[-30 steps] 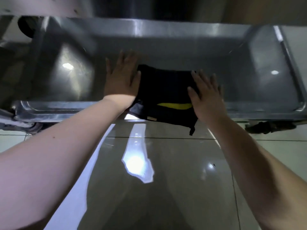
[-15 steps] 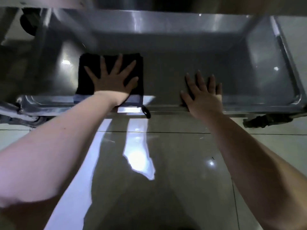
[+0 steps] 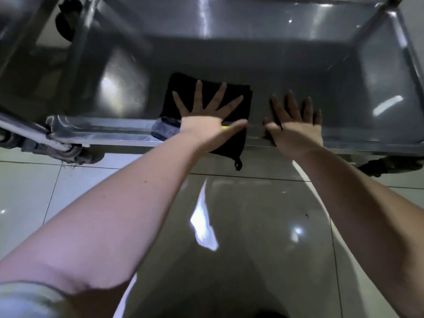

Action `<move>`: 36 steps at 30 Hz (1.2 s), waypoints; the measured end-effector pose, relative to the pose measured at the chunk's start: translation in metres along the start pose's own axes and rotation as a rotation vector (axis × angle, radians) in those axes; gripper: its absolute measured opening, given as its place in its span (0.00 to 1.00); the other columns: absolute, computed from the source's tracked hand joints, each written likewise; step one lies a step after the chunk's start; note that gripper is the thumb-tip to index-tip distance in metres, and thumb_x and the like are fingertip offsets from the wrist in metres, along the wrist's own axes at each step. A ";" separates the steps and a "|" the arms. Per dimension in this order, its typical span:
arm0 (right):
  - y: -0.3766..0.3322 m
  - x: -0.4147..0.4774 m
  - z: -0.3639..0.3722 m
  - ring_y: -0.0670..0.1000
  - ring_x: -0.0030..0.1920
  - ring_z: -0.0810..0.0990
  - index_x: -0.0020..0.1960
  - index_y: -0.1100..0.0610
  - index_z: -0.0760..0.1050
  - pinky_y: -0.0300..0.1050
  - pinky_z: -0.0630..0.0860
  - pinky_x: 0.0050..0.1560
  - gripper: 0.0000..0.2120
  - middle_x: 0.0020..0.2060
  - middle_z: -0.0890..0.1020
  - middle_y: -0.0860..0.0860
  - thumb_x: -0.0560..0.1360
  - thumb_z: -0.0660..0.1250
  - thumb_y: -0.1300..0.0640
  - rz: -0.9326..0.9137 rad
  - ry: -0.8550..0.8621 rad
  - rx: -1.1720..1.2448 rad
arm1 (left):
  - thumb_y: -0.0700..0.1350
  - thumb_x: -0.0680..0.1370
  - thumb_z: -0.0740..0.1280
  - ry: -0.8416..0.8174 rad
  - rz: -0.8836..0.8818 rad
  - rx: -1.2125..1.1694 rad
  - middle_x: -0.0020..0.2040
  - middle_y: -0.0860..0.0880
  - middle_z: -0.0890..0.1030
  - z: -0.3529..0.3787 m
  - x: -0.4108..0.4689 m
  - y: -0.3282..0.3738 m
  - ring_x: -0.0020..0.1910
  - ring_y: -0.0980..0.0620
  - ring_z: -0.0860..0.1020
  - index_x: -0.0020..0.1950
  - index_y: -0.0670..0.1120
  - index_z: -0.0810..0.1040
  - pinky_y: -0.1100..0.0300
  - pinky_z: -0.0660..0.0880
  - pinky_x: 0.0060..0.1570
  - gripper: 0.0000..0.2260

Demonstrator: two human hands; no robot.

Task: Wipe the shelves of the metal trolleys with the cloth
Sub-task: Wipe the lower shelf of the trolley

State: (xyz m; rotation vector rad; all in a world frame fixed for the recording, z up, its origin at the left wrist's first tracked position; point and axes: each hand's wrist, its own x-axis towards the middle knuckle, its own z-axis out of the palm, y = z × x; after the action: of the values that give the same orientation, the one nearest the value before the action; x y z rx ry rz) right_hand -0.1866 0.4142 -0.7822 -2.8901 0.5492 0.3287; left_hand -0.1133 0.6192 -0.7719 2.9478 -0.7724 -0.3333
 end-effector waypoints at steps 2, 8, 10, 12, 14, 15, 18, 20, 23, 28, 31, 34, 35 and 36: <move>-0.001 0.001 -0.001 0.59 0.78 0.38 0.78 0.34 0.44 0.61 0.37 0.76 0.29 0.80 0.43 0.43 0.79 0.49 0.35 0.015 -0.006 0.005 | 0.67 0.80 0.47 0.008 -0.054 0.016 0.80 0.59 0.41 -0.003 -0.003 -0.028 0.78 0.38 0.37 0.75 0.72 0.46 0.24 0.34 0.65 0.23; -0.044 0.005 -0.003 0.62 0.78 0.35 0.77 0.33 0.40 0.68 0.34 0.73 0.25 0.78 0.39 0.40 0.83 0.46 0.42 0.032 -0.126 -0.010 | 0.67 0.80 0.45 -0.014 -0.109 0.054 0.80 0.58 0.40 -0.004 -0.005 -0.043 0.77 0.34 0.37 0.75 0.73 0.43 0.21 0.37 0.64 0.23; -0.061 0.009 -0.002 0.61 0.78 0.35 0.77 0.33 0.42 0.70 0.34 0.72 0.25 0.79 0.40 0.40 0.83 0.46 0.44 0.018 -0.069 0.012 | 0.66 0.81 0.46 -0.001 -0.119 0.042 0.80 0.58 0.41 -0.004 -0.007 -0.034 0.77 0.34 0.36 0.75 0.72 0.45 0.21 0.37 0.64 0.23; -0.073 0.016 0.001 0.63 0.77 0.34 0.77 0.32 0.42 0.77 0.34 0.67 0.24 0.78 0.41 0.37 0.83 0.45 0.43 0.065 -0.022 0.020 | 0.66 0.80 0.48 -0.003 -0.124 0.002 0.80 0.59 0.42 -0.002 -0.011 -0.022 0.77 0.34 0.37 0.75 0.73 0.47 0.23 0.35 0.64 0.23; -0.078 0.020 0.003 0.65 0.77 0.34 0.76 0.32 0.41 0.80 0.34 0.65 0.24 0.78 0.40 0.37 0.82 0.43 0.41 0.088 -0.004 0.008 | 0.67 0.80 0.48 -0.019 -0.087 -0.028 0.80 0.61 0.43 0.001 -0.017 -0.012 0.77 0.35 0.37 0.75 0.73 0.48 0.23 0.33 0.63 0.23; -0.079 0.021 0.004 0.65 0.77 0.34 0.76 0.32 0.40 0.80 0.34 0.65 0.24 0.78 0.40 0.37 0.82 0.43 0.39 0.086 -0.003 0.000 | 0.68 0.79 0.48 -0.024 -0.063 -0.039 0.80 0.62 0.43 0.001 -0.020 -0.014 0.78 0.36 0.37 0.74 0.74 0.48 0.24 0.33 0.63 0.23; -0.078 0.021 0.007 0.65 0.77 0.35 0.76 0.32 0.40 0.79 0.36 0.66 0.27 0.78 0.40 0.37 0.80 0.45 0.34 0.074 -0.008 -0.018 | 0.70 0.78 0.50 -0.013 -0.057 -0.036 0.80 0.61 0.41 -0.003 -0.023 -0.041 0.78 0.38 0.36 0.74 0.74 0.46 0.25 0.34 0.65 0.25; -0.077 0.020 0.007 0.65 0.77 0.35 0.76 0.31 0.42 0.78 0.35 0.66 0.29 0.78 0.41 0.37 0.78 0.48 0.32 0.070 -0.002 -0.006 | 0.71 0.77 0.50 -0.007 -0.135 -0.003 0.80 0.58 0.39 -0.006 -0.022 -0.075 0.77 0.37 0.35 0.74 0.74 0.45 0.24 0.36 0.66 0.27; -0.079 0.019 0.010 0.66 0.77 0.35 0.75 0.30 0.41 0.79 0.35 0.66 0.31 0.78 0.41 0.38 0.75 0.48 0.29 0.052 0.012 -0.028 | 0.72 0.76 0.48 -0.002 -0.327 0.003 0.81 0.54 0.40 -0.015 -0.023 -0.139 0.78 0.36 0.37 0.74 0.75 0.44 0.25 0.37 0.66 0.27; -0.081 0.018 0.009 0.68 0.76 0.35 0.75 0.29 0.38 0.80 0.35 0.65 0.32 0.79 0.39 0.40 0.74 0.45 0.27 0.023 -0.002 -0.079 | 0.71 0.78 0.46 -0.030 -0.441 0.027 0.81 0.54 0.40 -0.021 -0.030 -0.176 0.77 0.35 0.37 0.73 0.76 0.42 0.25 0.38 0.67 0.24; -0.083 0.016 0.009 0.68 0.76 0.34 0.75 0.30 0.37 0.80 0.35 0.65 0.32 0.78 0.39 0.40 0.75 0.44 0.28 0.010 -0.007 -0.098 | 0.70 0.78 0.46 -0.013 -0.347 0.028 0.81 0.53 0.39 -0.017 -0.015 -0.128 0.77 0.33 0.37 0.73 0.75 0.42 0.24 0.38 0.66 0.24; -0.083 0.013 0.007 0.68 0.76 0.35 0.77 0.32 0.39 0.79 0.35 0.66 0.30 0.79 0.40 0.41 0.78 0.47 0.32 0.004 0.005 -0.073 | 0.70 0.78 0.48 -0.039 -0.143 0.024 0.81 0.53 0.38 -0.010 0.001 -0.050 0.76 0.31 0.35 0.74 0.74 0.44 0.23 0.36 0.64 0.25; -0.082 0.013 0.006 0.68 0.76 0.35 0.77 0.33 0.40 0.79 0.36 0.66 0.30 0.79 0.40 0.41 0.78 0.48 0.34 0.005 0.004 -0.059 | 0.70 0.79 0.48 -0.045 -0.089 0.019 0.81 0.53 0.38 -0.008 0.003 -0.032 0.76 0.31 0.35 0.74 0.74 0.44 0.23 0.35 0.64 0.25; -0.080 0.013 0.005 0.68 0.76 0.35 0.77 0.33 0.40 0.79 0.37 0.67 0.29 0.79 0.40 0.41 0.79 0.48 0.36 0.004 0.003 -0.051 | 0.70 0.79 0.48 -0.047 -0.057 0.010 0.80 0.54 0.38 -0.006 0.004 -0.022 0.76 0.32 0.34 0.75 0.74 0.45 0.23 0.33 0.64 0.25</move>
State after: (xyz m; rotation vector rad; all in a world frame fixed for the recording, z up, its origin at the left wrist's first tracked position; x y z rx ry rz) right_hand -0.1456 0.4840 -0.7796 -2.9393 0.5547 0.3435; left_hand -0.0982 0.6363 -0.7699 2.9864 -0.6983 -0.4047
